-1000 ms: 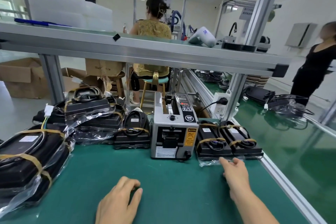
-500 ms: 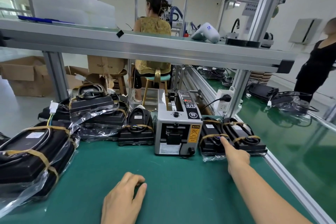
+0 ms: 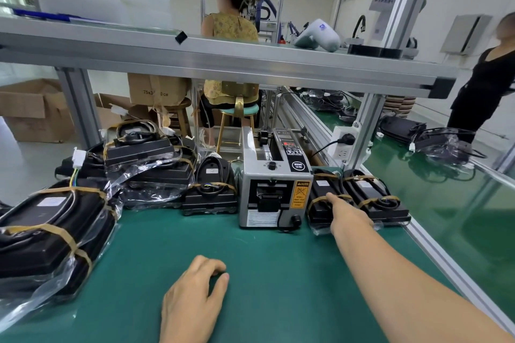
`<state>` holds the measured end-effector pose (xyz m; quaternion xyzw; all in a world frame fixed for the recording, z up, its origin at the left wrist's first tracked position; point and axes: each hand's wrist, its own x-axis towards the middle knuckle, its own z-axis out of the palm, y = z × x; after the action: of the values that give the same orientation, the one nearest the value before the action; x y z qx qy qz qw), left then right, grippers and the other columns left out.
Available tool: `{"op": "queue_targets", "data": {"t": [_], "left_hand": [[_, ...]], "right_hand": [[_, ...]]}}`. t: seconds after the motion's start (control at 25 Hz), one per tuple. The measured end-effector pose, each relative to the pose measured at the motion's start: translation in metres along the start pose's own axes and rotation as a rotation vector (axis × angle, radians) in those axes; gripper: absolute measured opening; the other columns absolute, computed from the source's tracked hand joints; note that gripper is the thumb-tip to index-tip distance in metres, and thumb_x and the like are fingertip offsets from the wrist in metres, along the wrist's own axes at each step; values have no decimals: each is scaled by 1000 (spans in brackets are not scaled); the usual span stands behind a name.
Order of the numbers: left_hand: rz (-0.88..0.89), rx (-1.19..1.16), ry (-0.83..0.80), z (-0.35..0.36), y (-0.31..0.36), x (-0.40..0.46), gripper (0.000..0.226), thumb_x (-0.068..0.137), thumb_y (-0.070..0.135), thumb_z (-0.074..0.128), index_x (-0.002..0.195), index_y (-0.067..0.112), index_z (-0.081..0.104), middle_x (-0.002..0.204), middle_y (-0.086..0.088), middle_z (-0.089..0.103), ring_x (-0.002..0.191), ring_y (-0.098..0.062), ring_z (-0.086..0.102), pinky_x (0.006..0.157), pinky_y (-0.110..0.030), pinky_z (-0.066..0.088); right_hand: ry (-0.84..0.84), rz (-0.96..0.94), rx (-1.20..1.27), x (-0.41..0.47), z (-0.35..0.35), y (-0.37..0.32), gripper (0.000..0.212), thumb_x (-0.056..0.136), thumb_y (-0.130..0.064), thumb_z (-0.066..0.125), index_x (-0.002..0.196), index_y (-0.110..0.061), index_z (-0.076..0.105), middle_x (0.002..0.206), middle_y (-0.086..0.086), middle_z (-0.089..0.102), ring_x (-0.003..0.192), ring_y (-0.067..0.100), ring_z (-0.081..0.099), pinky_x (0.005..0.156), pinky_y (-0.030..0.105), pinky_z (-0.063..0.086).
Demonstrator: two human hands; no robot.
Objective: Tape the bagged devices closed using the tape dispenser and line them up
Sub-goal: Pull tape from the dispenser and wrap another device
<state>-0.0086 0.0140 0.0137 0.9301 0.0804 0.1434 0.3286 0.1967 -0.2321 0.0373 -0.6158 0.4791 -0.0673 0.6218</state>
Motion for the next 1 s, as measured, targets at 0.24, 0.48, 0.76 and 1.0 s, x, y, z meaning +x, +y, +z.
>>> {"op": "queue_targets", "data": {"t": [0.24, 0.48, 0.76, 1.0], "left_hand": [[-7, 1, -5, 1, -2, 2, 7, 87, 39, 58, 93, 43, 55, 95, 27, 50, 88, 3, 51, 70, -19, 37], [-8, 2, -3, 0, -2, 2, 9, 86, 38, 59, 93, 43, 55, 97, 27, 50, 89, 1, 53, 71, -19, 38], [-8, 13, -12, -1, -1, 2, 12, 86, 37, 60, 93, 44, 55, 95, 28, 50, 82, 0, 52, 69, -19, 37], [-12, -9, -24, -3, -2, 3, 14, 85, 34, 61, 92, 44, 56, 93, 32, 48, 85, 1, 53, 69, -19, 39]], "right_hand": [[-337, 3, 144, 26, 4, -3, 64, 75, -23, 74, 131, -2, 51, 123, 11, 58, 103, 32, 60, 91, 46, 52], [-278, 23, 209, 23, 4, -7, 69, 78, -36, 74, 133, -4, 47, 135, 11, 50, 119, 35, 52, 98, 47, 48], [-336, 64, 198, 13, 1, -10, 72, 71, -22, 77, 134, -6, 46, 133, 8, 53, 114, 32, 58, 92, 47, 53], [-321, 107, 371, -5, -17, 0, 72, 68, -11, 75, 132, -9, 43, 131, 12, 55, 110, 36, 60, 88, 54, 52]]}}
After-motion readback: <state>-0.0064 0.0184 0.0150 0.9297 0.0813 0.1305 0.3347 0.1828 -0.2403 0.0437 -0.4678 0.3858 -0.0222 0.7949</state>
